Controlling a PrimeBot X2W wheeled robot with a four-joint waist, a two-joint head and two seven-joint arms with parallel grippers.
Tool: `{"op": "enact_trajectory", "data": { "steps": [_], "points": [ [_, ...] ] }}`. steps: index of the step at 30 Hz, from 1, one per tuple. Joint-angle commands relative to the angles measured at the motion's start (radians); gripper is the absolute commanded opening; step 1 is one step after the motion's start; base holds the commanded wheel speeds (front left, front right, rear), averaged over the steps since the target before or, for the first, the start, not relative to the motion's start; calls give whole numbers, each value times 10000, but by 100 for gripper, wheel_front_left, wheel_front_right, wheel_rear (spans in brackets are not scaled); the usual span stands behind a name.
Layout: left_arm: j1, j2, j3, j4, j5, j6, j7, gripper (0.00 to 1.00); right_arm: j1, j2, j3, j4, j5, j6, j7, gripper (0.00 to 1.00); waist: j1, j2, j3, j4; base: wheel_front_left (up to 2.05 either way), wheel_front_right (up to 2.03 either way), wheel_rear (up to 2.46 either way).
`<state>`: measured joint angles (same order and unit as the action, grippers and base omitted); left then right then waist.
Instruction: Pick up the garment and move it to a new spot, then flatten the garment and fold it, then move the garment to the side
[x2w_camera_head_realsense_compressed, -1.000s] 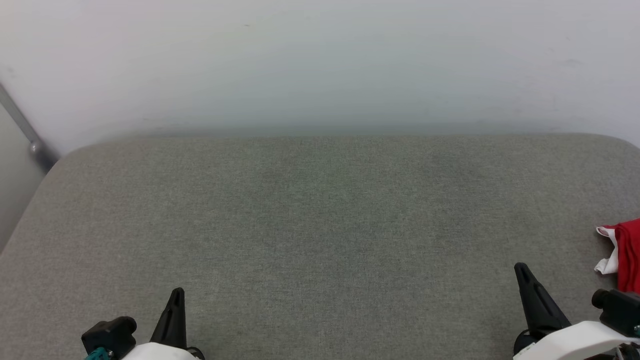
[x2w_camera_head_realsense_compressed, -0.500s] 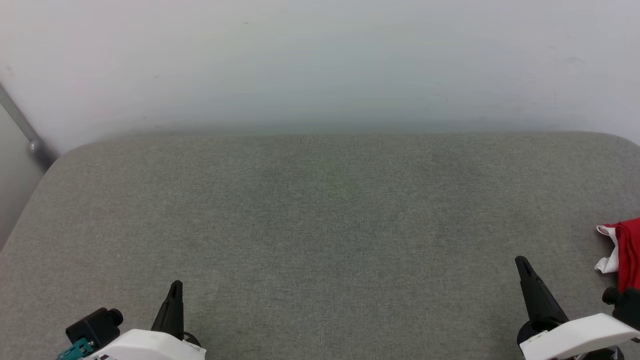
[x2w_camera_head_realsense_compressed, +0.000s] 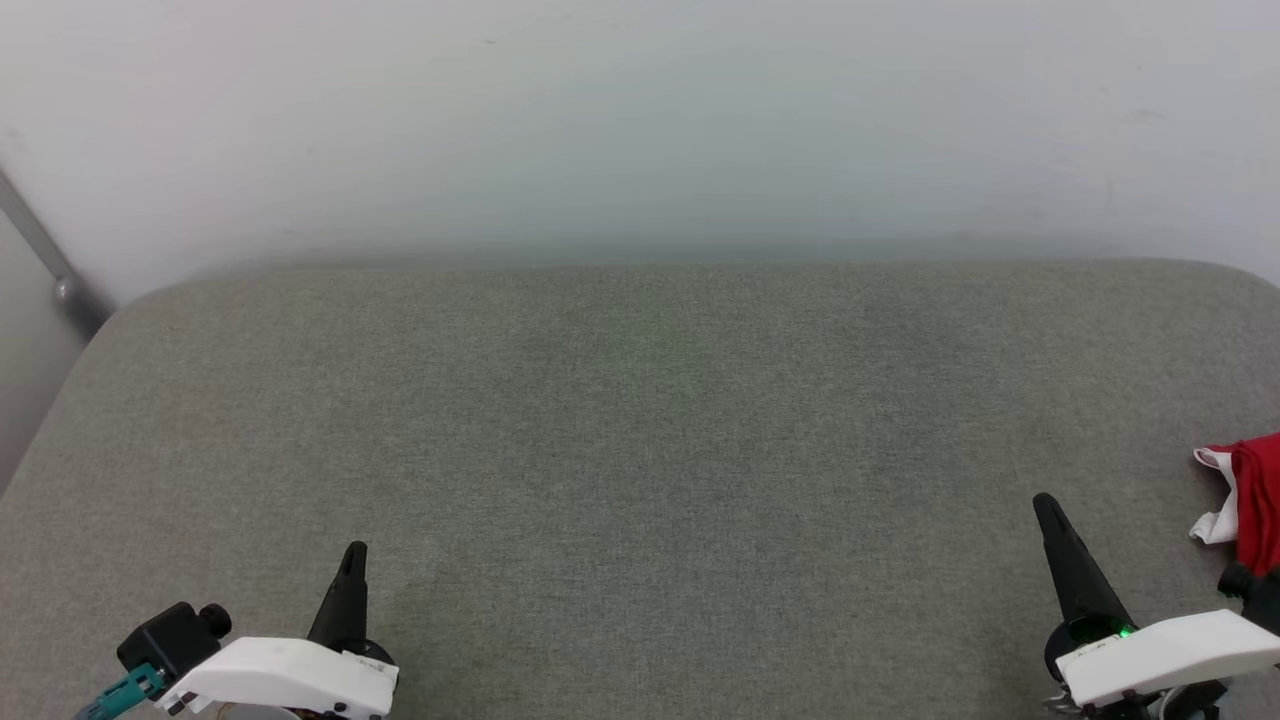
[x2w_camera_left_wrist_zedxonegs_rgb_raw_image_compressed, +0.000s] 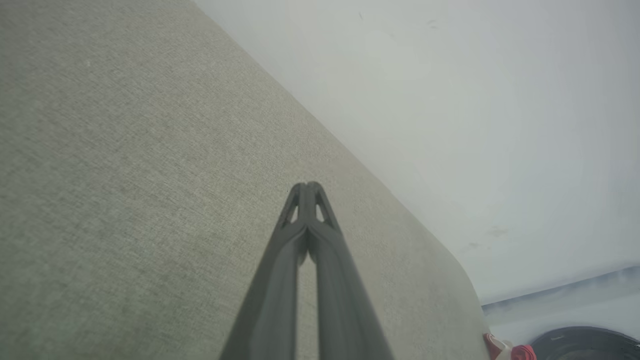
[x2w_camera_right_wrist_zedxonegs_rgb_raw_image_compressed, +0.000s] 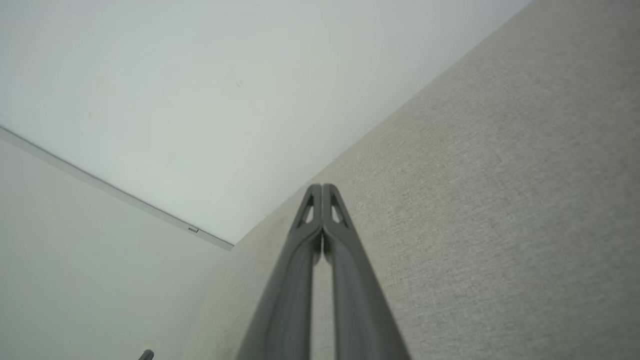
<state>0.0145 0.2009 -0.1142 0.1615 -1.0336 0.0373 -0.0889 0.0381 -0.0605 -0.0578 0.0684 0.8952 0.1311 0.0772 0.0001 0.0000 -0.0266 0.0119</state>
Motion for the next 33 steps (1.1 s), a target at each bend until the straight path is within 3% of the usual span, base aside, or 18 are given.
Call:
{"op": "enact_trajectory", "data": {
  "steps": [1, 33],
  "points": [
    [-244, -42, 168, -46, -288, -116, 89, 0, -261, -71, -42, -5, 372, -1, 5, 0, 0, 0, 6, -2, 0, 0, 0],
    [-765, -693, 1125, 386, -3106, -920, 971, 0, -907, -61, -210, 868, 3817, -3, 103, 0, -1, 0, 126, -50, 0, 0, 0]
  ]
}}
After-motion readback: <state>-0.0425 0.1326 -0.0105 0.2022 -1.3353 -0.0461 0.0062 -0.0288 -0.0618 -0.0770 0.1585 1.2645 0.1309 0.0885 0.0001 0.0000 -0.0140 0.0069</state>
